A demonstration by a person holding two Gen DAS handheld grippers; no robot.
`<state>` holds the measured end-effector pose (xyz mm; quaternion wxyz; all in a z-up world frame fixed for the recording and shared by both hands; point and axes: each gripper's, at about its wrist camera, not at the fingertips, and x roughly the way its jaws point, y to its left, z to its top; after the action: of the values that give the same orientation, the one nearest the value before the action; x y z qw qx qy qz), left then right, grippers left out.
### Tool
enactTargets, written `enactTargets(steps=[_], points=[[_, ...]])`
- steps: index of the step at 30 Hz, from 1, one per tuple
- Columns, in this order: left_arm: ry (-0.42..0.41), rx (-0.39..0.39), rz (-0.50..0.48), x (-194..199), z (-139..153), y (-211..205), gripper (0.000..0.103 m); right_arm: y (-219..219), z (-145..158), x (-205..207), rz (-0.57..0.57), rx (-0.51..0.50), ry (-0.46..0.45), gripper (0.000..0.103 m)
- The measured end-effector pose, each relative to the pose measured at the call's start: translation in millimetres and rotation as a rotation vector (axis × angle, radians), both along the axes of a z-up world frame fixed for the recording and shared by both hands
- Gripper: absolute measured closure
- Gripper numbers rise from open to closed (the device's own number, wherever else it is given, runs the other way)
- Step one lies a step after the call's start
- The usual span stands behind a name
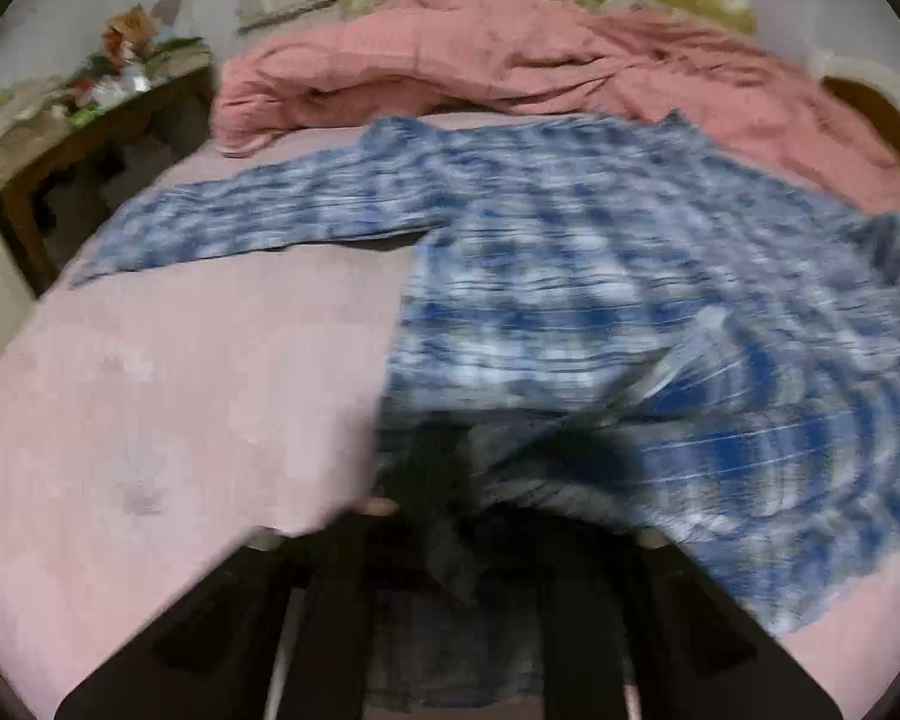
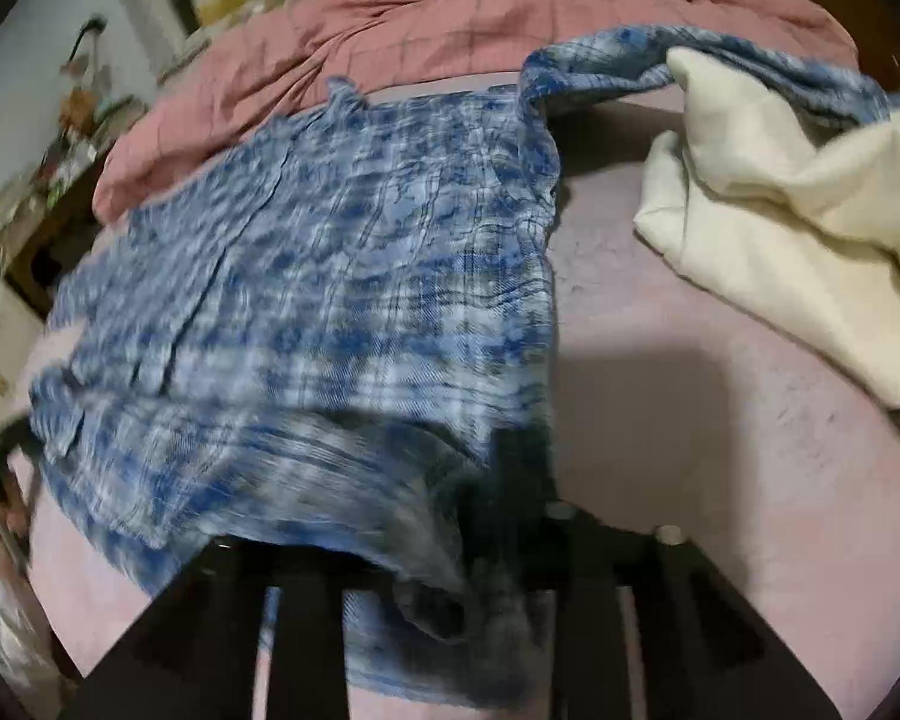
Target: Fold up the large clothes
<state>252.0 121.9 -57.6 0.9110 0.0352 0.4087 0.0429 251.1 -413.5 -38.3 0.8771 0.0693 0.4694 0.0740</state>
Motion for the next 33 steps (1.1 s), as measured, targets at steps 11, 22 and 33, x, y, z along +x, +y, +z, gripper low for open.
enactTargets(steps=[11,22,33], points=[[-0.148,0.042,-0.027,-90.5,29.8,-19.5,0.013,-5.0,28.7,-92.1,0.027,-0.173,-0.109,0.032],[0.058,-0.073,-0.357,-61.1,13.4,-121.6,0.065,100.7,16.1,-74.1,0.227,-0.197,-0.068,0.056],[-0.065,0.006,-0.212,38.7,32.8,-108.6,0.065,35.8,39.7,26.9,-0.091,-0.159,-0.193,0.066]])
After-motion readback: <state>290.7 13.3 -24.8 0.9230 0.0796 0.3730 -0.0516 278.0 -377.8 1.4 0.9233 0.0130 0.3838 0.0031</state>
